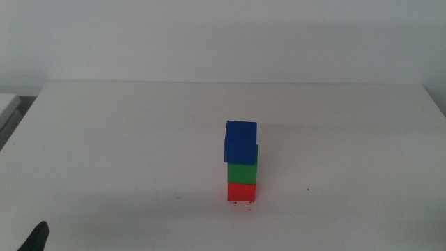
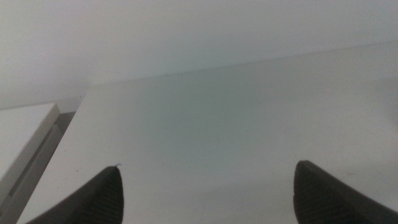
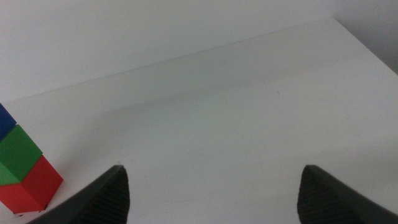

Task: Stack red cubes first, then green, then blue cubes in a specific spot.

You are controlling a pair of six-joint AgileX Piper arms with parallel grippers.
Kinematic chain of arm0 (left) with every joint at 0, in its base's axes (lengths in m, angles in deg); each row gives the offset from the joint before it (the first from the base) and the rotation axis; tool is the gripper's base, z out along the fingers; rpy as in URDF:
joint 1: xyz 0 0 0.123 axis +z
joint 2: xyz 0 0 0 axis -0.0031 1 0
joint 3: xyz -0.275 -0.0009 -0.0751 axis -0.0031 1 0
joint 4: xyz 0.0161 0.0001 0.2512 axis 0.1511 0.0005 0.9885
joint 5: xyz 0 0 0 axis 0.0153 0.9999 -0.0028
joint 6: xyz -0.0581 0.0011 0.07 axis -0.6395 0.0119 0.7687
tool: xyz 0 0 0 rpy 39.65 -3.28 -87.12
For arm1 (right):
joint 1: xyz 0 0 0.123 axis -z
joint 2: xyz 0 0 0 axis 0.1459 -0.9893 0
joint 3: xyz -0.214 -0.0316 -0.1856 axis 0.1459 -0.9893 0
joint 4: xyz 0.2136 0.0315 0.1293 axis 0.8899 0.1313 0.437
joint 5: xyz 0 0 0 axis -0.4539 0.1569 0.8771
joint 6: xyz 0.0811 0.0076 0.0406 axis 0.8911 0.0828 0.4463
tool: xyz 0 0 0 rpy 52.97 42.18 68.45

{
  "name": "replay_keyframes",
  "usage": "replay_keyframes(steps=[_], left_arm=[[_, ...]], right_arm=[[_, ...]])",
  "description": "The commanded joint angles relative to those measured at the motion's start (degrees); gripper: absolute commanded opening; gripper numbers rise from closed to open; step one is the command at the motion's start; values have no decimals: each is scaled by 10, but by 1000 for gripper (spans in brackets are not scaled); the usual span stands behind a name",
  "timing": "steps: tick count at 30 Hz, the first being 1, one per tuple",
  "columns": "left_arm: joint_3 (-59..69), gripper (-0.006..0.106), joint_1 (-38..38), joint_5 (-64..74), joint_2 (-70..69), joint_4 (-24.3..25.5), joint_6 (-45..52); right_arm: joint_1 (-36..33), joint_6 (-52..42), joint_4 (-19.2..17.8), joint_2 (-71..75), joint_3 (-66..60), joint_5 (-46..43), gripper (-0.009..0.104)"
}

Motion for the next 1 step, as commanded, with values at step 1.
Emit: replay_keyframes(steps=[1], left_arm=[[1, 94, 0, -9, -2, 0, -2]], right_arm=[[4, -3, -2, 3, -2, -7, 85]])
